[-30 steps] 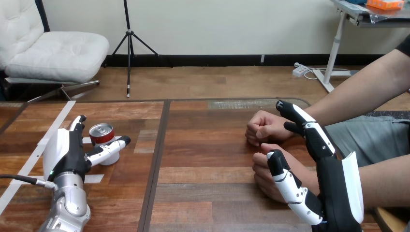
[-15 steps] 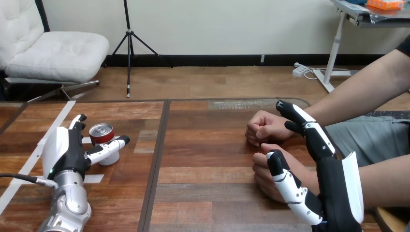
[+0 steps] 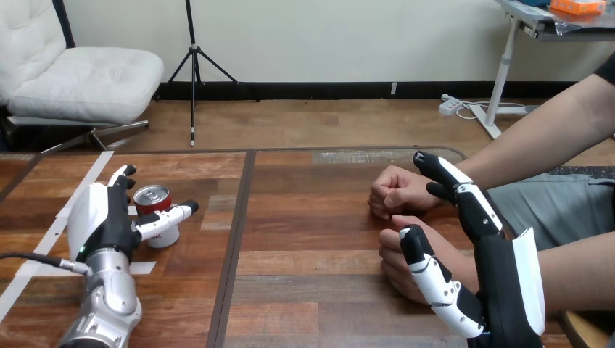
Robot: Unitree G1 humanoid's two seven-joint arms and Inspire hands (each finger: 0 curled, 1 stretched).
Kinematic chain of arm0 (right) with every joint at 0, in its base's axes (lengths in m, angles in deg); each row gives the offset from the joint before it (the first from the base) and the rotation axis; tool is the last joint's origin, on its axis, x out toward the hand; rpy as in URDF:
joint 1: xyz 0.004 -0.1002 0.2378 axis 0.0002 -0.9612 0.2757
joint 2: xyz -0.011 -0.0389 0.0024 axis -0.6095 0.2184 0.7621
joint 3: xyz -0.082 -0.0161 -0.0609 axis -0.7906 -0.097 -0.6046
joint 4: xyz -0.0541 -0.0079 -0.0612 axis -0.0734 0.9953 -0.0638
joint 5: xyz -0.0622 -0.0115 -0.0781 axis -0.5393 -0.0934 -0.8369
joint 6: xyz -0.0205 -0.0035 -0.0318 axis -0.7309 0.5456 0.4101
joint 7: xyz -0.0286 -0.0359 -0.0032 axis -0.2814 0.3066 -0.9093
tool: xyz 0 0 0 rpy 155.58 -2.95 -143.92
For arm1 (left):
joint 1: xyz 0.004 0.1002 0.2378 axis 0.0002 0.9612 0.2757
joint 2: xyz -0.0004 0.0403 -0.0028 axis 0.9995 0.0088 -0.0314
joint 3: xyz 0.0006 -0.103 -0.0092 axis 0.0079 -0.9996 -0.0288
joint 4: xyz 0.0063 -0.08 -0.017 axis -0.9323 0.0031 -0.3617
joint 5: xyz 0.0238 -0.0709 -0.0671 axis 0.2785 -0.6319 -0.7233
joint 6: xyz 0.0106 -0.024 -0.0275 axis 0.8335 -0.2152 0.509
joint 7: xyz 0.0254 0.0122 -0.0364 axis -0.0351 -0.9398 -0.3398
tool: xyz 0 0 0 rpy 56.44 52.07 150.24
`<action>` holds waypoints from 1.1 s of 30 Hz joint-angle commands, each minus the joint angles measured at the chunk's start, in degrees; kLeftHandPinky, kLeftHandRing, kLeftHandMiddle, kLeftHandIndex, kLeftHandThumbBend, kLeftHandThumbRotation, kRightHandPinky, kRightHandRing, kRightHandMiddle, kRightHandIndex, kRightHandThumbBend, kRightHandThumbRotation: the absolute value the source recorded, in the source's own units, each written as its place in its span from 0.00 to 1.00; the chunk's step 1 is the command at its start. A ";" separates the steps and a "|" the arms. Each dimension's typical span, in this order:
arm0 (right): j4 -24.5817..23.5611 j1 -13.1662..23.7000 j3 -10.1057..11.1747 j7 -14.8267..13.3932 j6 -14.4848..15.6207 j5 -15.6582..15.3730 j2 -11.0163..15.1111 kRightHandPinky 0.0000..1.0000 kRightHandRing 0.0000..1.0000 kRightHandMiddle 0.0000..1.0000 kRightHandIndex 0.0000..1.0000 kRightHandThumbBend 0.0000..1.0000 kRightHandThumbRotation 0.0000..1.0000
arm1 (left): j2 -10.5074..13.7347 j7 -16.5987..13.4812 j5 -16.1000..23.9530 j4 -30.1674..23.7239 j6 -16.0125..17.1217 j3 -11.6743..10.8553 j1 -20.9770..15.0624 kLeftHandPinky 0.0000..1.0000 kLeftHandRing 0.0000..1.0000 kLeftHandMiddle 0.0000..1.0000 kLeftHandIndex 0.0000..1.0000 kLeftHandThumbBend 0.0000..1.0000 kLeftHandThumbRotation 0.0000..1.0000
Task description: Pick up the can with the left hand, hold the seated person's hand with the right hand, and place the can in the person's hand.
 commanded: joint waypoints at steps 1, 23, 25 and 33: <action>-3.13 1.68 0.67 -0.16 -0.27 -0.02 -0.28 0.80 0.85 0.84 0.83 0.52 0.69 | -0.13 -1.01 0.65 0.43 1.48 1.12 -5.41 0.71 0.80 0.85 0.88 0.85 0.39; -3.78 1.04 0.77 -0.26 -0.30 -0.30 -0.47 0.80 0.85 0.84 0.82 0.52 0.70 | -0.35 -0.96 0.86 2.16 0.26 2.59 -6.94 0.71 0.80 0.85 0.87 0.84 0.38; -3.88 0.99 0.79 -0.23 -0.24 -0.32 -0.48 0.79 0.85 0.84 0.82 0.52 0.70 | -0.30 -1.07 1.08 2.39 0.20 2.88 -7.06 0.71 0.80 0.85 0.87 0.84 0.38; -4.37 0.63 0.75 0.08 0.01 -0.03 -0.46 0.80 0.85 0.85 0.83 0.53 0.70 | -0.04 -1.10 2.12 3.27 -1.15 4.55 -7.74 0.71 0.80 0.85 0.87 0.85 0.39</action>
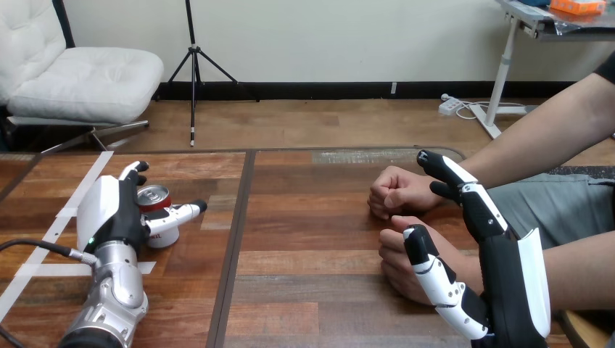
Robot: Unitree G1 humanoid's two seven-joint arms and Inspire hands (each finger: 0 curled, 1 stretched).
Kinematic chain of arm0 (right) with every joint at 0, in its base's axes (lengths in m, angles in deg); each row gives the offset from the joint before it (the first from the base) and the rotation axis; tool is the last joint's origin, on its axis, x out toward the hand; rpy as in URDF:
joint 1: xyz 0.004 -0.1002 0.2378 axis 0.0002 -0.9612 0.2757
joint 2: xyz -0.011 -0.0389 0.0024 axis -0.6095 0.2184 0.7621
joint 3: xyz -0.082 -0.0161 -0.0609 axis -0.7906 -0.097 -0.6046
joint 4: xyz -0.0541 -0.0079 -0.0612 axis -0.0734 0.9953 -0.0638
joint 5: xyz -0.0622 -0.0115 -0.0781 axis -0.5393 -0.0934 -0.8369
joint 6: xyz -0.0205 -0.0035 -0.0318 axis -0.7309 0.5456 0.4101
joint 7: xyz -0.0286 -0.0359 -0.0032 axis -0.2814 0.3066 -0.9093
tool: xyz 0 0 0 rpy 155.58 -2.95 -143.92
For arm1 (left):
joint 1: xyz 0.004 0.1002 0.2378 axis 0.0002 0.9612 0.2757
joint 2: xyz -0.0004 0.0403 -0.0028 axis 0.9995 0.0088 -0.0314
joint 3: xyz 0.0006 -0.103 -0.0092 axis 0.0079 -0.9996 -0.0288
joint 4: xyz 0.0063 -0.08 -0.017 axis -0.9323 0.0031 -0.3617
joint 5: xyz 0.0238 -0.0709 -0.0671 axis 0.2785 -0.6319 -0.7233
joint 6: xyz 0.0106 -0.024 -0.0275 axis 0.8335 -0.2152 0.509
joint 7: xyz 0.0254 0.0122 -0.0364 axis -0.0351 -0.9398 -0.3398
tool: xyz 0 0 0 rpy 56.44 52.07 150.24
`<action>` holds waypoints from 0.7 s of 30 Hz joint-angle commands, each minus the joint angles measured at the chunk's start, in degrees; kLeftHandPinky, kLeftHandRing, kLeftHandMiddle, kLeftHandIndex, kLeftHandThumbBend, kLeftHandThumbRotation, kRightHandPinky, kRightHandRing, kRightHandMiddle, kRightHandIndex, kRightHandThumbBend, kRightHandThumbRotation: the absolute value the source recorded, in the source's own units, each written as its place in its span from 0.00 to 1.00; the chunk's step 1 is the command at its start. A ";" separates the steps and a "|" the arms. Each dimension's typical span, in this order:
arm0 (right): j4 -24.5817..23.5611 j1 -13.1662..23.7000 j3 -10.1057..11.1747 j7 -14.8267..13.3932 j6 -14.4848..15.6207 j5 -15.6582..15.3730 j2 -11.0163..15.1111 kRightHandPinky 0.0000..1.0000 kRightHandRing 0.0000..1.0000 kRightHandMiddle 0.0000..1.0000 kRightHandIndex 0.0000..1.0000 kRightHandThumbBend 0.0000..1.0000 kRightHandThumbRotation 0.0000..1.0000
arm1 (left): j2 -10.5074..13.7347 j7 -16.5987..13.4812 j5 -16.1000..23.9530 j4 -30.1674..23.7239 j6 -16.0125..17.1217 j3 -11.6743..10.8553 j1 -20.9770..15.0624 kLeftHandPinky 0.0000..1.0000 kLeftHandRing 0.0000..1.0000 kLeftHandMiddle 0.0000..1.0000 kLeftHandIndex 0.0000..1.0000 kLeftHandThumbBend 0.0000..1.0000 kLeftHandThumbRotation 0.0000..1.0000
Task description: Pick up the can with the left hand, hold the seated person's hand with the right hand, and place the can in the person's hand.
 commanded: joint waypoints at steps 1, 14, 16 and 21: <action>-3.09 1.38 0.35 0.10 0.03 0.11 -0.36 0.81 0.86 0.85 0.83 0.53 0.70 | 0.20 -0.72 1.45 0.49 -0.88 1.65 -5.09 0.71 0.80 0.85 0.87 0.85 0.39; -3.39 1.16 0.59 0.32 -0.32 0.11 -0.29 0.81 0.86 0.85 0.83 0.52 0.71 | 0.51 -0.12 2.55 1.21 -2.83 3.41 -5.58 0.71 0.82 0.87 0.89 0.88 0.42; -3.37 1.12 0.58 0.37 -0.36 0.23 -0.29 0.81 0.86 0.85 0.83 0.52 0.71 | 0.55 -0.13 2.67 1.24 -2.99 3.57 -5.57 0.71 0.82 0.87 0.89 0.88 0.42; -3.54 0.89 0.54 0.66 -0.23 0.60 -0.25 0.81 0.86 0.85 0.83 0.52 0.71 | 0.67 -0.64 3.14 1.41 -3.28 4.17 -5.45 0.72 0.82 0.87 0.89 0.88 0.42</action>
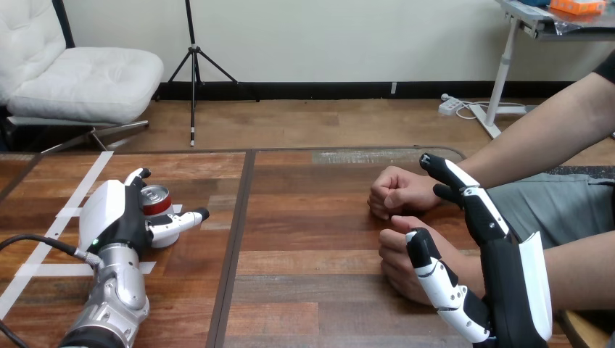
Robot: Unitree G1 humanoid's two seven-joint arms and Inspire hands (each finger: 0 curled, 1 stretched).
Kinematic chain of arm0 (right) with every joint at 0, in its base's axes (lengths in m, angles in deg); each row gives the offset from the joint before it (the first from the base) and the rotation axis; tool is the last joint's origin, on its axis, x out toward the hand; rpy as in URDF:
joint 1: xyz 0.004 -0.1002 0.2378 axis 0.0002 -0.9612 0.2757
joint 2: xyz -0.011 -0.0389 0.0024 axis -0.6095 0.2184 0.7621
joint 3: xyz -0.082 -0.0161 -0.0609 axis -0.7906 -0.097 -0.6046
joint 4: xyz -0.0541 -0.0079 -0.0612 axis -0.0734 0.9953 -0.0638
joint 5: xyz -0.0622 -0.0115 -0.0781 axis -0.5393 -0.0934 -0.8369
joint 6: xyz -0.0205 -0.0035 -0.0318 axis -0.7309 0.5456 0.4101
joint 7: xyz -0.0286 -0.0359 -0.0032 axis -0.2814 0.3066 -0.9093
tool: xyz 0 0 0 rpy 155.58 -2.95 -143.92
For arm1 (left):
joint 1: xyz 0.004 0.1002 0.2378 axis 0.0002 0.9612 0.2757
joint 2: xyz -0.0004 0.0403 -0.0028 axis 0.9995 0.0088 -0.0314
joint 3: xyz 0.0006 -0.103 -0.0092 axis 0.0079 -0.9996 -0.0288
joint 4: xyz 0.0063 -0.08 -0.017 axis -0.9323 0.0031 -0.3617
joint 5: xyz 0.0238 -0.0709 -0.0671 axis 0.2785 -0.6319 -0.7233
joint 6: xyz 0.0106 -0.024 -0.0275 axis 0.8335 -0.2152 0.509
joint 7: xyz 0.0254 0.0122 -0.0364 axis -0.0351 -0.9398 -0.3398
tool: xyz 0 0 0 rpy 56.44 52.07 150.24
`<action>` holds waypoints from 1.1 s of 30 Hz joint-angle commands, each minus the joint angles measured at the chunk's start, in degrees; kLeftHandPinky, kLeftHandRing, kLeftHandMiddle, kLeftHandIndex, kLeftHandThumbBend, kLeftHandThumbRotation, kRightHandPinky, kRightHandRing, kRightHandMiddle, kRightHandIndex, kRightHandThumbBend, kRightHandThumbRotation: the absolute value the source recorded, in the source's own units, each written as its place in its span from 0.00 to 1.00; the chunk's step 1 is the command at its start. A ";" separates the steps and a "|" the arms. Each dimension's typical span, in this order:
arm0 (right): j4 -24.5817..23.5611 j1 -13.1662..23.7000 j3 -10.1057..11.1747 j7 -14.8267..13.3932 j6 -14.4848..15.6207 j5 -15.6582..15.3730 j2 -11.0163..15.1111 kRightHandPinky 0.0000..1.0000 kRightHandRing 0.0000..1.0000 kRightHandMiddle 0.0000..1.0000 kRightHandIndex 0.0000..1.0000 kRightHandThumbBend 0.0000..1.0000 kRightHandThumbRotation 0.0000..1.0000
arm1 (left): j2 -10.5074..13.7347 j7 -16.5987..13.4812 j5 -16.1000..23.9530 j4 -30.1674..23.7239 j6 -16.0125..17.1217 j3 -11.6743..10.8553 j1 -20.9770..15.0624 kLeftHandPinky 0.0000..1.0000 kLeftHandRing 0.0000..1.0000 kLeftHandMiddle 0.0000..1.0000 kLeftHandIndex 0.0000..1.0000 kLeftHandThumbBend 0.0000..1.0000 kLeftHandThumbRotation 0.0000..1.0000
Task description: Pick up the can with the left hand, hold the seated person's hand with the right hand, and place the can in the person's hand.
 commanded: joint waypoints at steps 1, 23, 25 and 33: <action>-3.46 1.59 0.19 0.27 -0.22 0.53 -0.26 0.81 0.86 0.85 0.83 0.52 0.71 | 0.67 -0.82 1.41 0.24 -0.36 1.30 -4.75 0.71 0.82 0.87 0.89 0.88 0.42; -3.88 1.20 -0.05 1.15 0.19 1.48 -0.32 0.81 0.86 0.84 0.83 0.54 0.71 | -0.60 -8.38 -3.35 0.42 8.26 -2.38 -2.58 0.54 0.60 0.64 0.68 0.77 0.05; -3.90 1.19 -0.03 1.26 0.18 1.51 -0.34 0.81 0.85 0.84 0.83 0.54 0.71 | -0.71 -8.69 -3.83 0.50 9.05 -2.69 -2.49 0.52 0.56 0.60 0.65 0.75 0.03; -3.49 1.45 0.26 1.05 -0.27 0.95 -0.27 0.80 0.85 0.84 0.83 0.54 0.70 | -0.99 -9.37 -4.67 0.92 10.48 -3.06 -2.52 0.47 0.48 0.51 0.55 0.70 0.00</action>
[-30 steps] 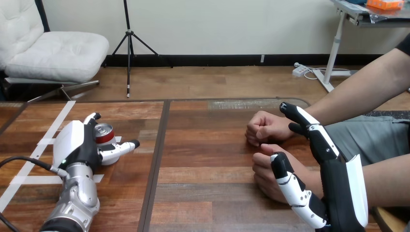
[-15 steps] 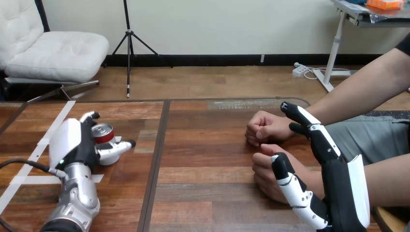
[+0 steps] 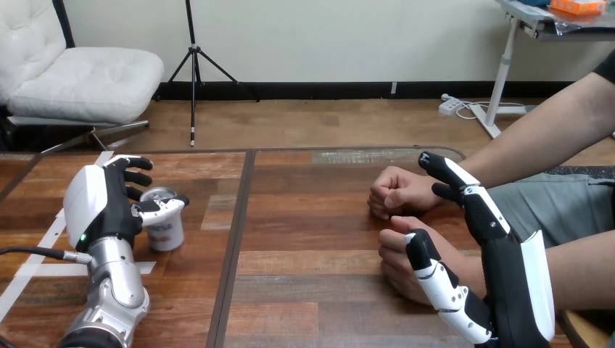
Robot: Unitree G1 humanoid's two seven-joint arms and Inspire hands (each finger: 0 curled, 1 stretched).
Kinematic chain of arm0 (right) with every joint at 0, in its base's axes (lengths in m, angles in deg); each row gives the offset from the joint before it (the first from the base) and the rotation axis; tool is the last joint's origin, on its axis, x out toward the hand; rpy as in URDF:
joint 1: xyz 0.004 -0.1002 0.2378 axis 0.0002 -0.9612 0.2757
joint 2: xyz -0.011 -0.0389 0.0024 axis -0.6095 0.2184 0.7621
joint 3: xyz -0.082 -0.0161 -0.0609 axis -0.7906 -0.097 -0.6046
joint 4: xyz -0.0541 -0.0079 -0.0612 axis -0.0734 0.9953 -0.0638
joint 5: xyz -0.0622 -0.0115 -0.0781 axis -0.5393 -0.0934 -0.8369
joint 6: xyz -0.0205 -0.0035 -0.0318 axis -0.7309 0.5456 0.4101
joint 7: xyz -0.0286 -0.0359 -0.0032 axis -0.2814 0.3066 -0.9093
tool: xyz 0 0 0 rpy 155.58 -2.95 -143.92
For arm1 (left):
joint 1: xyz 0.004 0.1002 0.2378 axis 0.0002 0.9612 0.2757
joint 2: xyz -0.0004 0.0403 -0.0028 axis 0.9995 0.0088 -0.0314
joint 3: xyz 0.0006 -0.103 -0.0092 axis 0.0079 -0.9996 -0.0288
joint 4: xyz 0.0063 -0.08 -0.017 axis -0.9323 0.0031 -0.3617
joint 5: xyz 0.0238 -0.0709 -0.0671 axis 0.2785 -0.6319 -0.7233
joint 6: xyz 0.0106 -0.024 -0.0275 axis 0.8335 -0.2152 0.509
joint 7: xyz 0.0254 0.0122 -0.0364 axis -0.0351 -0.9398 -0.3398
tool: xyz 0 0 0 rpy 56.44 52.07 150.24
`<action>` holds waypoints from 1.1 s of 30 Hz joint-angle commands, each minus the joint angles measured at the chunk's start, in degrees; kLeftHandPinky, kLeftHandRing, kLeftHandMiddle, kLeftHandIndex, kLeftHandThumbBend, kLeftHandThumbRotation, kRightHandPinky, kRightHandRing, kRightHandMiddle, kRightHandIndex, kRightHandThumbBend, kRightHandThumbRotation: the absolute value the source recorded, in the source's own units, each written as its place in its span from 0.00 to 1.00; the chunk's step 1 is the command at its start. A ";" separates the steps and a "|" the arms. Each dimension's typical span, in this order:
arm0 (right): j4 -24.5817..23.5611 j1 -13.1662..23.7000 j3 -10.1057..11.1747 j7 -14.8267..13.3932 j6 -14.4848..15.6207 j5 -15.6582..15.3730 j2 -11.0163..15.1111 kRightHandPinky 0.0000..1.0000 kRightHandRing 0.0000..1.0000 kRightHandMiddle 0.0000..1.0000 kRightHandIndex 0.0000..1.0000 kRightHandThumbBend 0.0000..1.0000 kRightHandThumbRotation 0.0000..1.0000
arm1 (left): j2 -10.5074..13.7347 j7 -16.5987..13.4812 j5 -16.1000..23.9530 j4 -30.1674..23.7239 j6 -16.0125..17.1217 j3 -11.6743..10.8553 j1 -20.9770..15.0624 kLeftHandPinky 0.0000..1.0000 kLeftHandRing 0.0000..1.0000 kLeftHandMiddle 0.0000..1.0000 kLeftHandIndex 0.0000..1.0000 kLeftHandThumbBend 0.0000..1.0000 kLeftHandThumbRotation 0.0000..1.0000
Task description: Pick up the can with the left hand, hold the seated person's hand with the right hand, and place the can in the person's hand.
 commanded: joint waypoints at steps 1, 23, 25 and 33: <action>-1.81 2.14 0.28 -0.10 -0.48 0.35 -0.25 0.81 0.85 0.84 0.83 0.54 0.70 | -0.93 -0.98 -0.28 0.12 1.81 -0.58 -2.58 0.47 0.47 0.50 0.54 0.70 0.00; -2.16 2.14 0.14 0.26 0.12 0.63 -0.41 0.82 0.86 0.85 0.83 0.55 0.71 | -1.19 -1.03 -0.42 0.31 4.18 -1.16 -2.21 0.44 0.44 0.48 0.50 0.67 0.00; -2.18 2.15 0.15 0.26 0.15 0.61 -0.45 0.82 0.86 0.85 0.83 0.55 0.71 | -1.20 -1.06 -0.38 0.34 4.16 -1.14 -2.21 0.44 0.44 0.48 0.50 0.67 0.00; -2.24 2.20 0.39 -0.13 0.10 -0.08 -0.53 0.82 0.86 0.85 0.83 0.55 0.72 | -0.95 -1.08 0.09 0.43 4.37 -0.77 -1.99 0.44 0.44 0.49 0.51 0.67 0.00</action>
